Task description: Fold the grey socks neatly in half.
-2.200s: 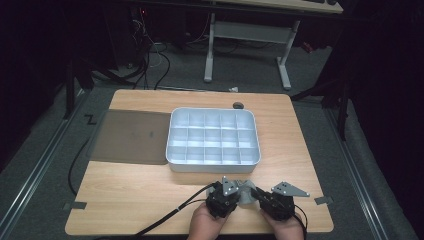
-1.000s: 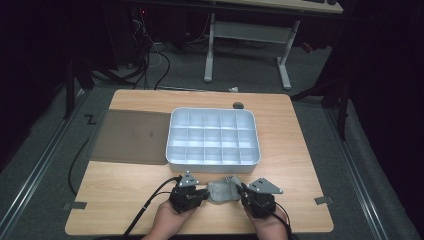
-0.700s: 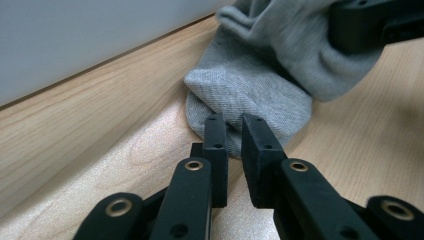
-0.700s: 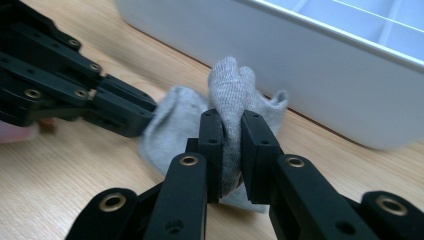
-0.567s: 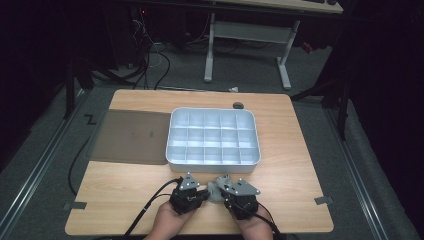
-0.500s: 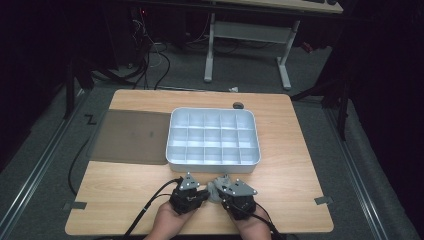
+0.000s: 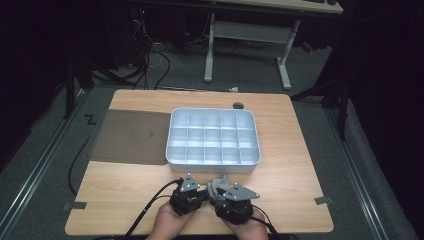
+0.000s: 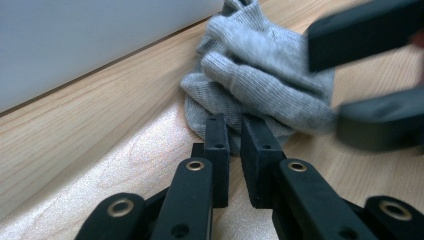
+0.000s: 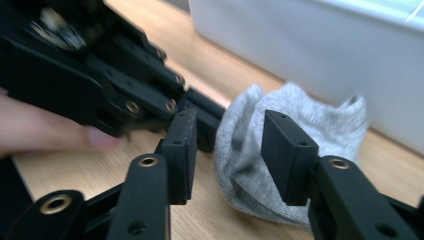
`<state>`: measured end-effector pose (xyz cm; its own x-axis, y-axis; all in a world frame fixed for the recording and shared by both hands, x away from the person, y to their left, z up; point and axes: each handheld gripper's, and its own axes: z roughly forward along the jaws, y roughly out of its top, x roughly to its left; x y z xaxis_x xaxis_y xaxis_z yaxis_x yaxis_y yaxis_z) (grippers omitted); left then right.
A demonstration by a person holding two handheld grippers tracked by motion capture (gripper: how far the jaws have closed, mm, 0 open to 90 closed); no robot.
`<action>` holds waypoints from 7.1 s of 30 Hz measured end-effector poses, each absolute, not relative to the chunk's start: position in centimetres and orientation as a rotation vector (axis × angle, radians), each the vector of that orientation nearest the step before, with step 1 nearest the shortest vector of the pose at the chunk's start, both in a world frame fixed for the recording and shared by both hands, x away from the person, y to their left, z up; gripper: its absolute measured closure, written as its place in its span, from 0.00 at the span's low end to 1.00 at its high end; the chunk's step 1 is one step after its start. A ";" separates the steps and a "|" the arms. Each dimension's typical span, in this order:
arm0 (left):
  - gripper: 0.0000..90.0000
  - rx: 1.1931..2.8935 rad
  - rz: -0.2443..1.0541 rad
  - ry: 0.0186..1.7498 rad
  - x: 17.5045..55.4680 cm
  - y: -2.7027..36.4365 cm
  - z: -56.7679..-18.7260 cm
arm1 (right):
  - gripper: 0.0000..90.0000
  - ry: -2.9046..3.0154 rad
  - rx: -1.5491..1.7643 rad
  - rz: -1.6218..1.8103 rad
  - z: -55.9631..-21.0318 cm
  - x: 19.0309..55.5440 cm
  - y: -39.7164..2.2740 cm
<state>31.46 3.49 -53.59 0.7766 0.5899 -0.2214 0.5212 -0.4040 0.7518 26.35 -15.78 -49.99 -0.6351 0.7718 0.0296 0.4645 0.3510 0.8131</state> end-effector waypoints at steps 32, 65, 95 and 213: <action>0.91 1.985 0.163 0.845 30.5 3.4 -52.5 | 0.88 2.176 1.202 1.105 -52.0 29.5 -17.6; 0.95 2.062 0.182 0.894 31.0 2.3 -53.3 | 0.91 2.047 1.217 1.156 -50.2 27.9 -19.6; 0.96 2.003 0.259 0.802 31.1 -0.4 -51.4 | 0.91 2.214 1.204 1.058 -53.1 28.8 -18.1; 0.95 2.054 0.138 0.806 31.7 -0.1 -53.3 | 0.88 2.247 1.156 0.971 -51.0 26.6 -17.3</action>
